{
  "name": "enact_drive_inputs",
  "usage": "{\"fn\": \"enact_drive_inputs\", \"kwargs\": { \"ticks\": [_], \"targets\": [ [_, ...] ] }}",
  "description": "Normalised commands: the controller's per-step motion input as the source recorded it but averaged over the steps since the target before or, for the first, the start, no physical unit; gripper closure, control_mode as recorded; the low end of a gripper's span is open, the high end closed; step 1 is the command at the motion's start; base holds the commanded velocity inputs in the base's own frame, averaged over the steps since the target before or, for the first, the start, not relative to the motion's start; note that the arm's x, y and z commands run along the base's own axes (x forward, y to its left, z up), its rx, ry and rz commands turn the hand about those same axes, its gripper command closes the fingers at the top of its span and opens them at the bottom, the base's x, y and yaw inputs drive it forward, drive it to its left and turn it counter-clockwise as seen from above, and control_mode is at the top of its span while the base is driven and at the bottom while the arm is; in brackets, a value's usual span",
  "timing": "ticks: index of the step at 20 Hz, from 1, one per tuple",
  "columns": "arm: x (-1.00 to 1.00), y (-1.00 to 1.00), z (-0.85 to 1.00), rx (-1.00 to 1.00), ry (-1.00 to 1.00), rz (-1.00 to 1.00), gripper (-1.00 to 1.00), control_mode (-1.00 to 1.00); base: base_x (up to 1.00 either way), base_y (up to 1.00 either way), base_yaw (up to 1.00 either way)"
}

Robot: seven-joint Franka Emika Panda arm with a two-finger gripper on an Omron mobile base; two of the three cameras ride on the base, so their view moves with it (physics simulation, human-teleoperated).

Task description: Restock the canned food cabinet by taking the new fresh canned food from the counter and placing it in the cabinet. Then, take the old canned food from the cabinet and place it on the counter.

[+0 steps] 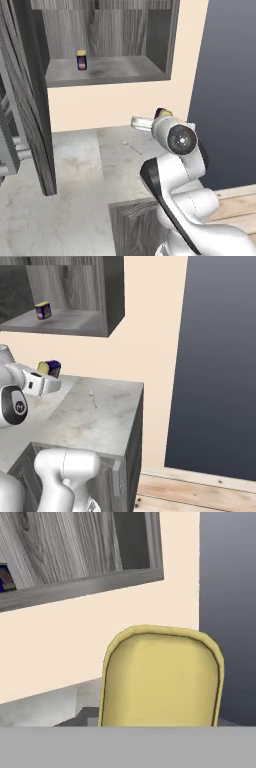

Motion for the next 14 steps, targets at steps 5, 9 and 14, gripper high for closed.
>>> {"fn": "enact_drive_inputs", "kwargs": {
  "ticks": [5,9,14],
  "targets": [
    [0.05,0.04,1.00,0.00,-0.07,0.00,1.00,-1.00,0.00,0.00,0.00],
    [0.60,0.12,1.00,0.00,0.14,0.00,1.00,-1.00,0.00,0.00,0.00],
    [0.90,0.28,1.00,0.00,0.34,0.00,1.00,-1.00,0.00,0.00,0.00]
  ]
}}
